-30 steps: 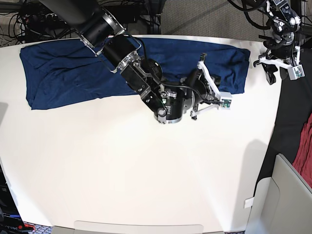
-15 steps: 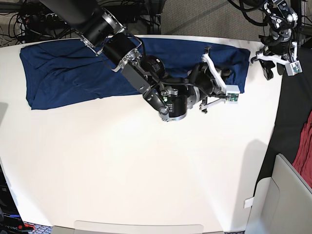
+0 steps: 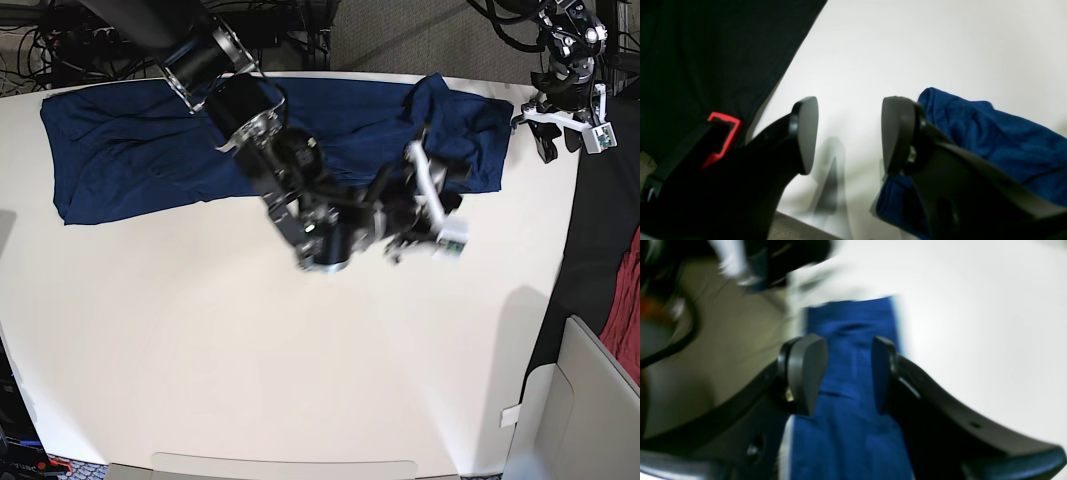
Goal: Fold the T-shirt properly
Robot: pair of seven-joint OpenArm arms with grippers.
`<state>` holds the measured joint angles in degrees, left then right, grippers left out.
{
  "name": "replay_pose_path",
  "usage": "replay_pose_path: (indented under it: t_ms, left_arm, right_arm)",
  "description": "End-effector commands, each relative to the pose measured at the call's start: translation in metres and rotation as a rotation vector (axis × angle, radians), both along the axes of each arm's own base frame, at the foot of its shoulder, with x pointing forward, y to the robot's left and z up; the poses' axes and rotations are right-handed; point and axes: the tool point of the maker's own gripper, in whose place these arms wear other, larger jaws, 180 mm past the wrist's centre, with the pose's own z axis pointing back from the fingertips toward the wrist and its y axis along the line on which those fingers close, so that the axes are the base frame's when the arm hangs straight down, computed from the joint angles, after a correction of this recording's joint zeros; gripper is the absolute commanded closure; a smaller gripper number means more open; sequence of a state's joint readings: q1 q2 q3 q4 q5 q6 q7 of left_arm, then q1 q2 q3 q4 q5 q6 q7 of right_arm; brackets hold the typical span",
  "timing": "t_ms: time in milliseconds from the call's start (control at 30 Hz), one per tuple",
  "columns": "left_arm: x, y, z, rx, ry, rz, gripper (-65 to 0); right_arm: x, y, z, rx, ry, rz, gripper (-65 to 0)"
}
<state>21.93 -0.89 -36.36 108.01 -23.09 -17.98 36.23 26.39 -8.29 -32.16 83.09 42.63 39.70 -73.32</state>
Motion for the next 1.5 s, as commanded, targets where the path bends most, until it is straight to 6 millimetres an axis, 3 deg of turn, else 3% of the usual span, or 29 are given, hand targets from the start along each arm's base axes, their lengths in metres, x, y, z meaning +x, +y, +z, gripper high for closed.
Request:
replay_pose_path:
  t_ms: [0,100,233,367,700,967,1200,1333,1467]
  left_arm:
    - [0.005,0.001,0.011,0.019,-0.033,-0.014,-29.7]
    - [0.005,0.0,0.01,0.02,-0.027,-0.022,-30.0]
    - [0.002,-0.01,0.001,0.026,0.056,-0.126,-31.4]
    - [-0.003,-0.024,-0.012,0.026,0.183,-0.262,-33.3]
    - [0.009,-0.015,-0.009,0.086,0.316,-0.379,-33.3]
    - [0.013,-0.008,-0.016,0.064,0.373,-0.37,-33.3]
    - [0.013,-0.009,-0.012,0.081,0.372,-0.387,-33.3]
    - [0.018,-0.024,0.004,0.136,0.332,-0.502,-33.3]
    - [0.013,-0.028,0.004,0.087,0.347,-0.532,-33.3]
  right_arm:
    - [0.019,-0.008,0.019,0.048,-0.047,-0.046,-26.2]
    - [0.061,-0.068,0.013,-0.02,-0.11,-0.217,-26.2]
    - [0.083,-0.148,-0.006,-0.181,-0.191,-0.361,-26.2]
    - [0.071,-0.213,-0.024,-0.325,-0.241,-0.457,-26.1]
    - [0.012,-0.307,-0.031,-0.448,-0.252,-0.623,-26.1]
    - [-0.013,-0.346,-0.039,-0.499,-0.2,-0.729,-26.1]
    - [-0.017,-0.347,-0.042,-0.503,-0.188,-0.732,-26.1]
    - [-0.016,-0.344,-0.041,-0.493,-0.19,-0.729,-26.1]
    - [-0.015,-0.342,-0.042,-0.491,-0.188,-0.727,-26.1]
